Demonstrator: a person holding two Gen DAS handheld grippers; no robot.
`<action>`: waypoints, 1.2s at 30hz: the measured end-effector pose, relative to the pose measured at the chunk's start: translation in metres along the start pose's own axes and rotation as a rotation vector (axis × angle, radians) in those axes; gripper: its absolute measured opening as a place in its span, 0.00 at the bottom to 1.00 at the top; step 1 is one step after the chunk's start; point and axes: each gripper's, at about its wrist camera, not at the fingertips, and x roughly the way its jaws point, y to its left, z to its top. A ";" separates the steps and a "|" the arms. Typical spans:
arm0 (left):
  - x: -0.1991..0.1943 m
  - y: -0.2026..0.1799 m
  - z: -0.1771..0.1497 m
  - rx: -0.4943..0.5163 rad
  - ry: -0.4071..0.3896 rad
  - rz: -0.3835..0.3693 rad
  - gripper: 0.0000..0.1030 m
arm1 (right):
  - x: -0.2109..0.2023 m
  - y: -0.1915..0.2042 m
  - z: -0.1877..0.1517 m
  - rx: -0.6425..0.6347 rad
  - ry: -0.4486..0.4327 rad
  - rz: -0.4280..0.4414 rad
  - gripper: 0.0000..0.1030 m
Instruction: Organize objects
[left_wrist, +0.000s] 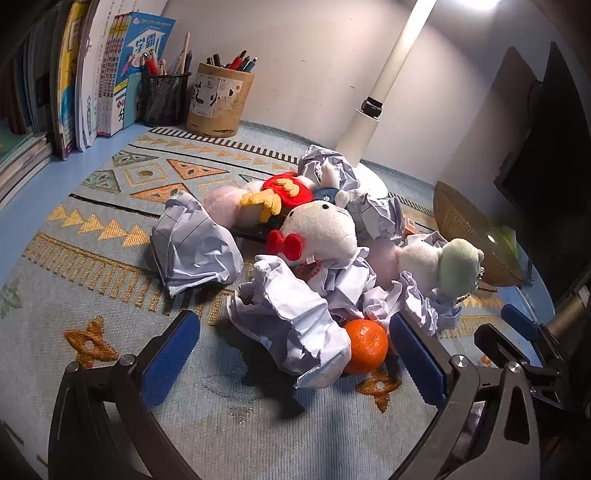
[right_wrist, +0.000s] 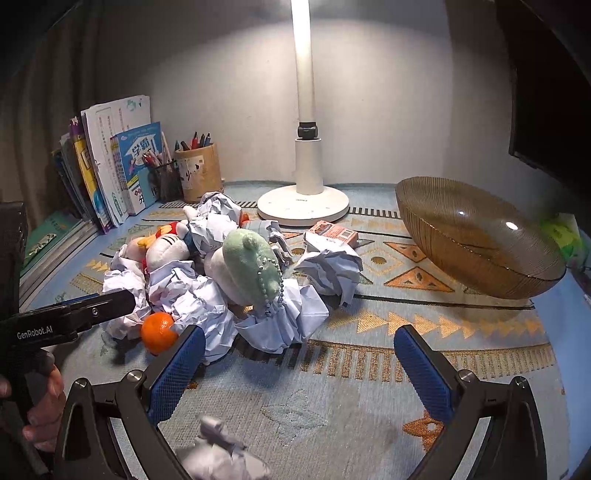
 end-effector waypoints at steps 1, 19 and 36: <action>0.000 0.000 0.000 -0.002 0.000 0.000 0.99 | 0.000 0.000 0.000 0.000 0.000 -0.001 0.99; 0.013 -0.009 -0.001 0.056 0.064 0.044 0.91 | -0.042 0.009 -0.032 0.012 0.046 0.149 0.99; 0.002 -0.004 -0.001 0.072 0.082 0.089 0.87 | -0.028 0.022 -0.062 0.072 0.166 0.175 0.76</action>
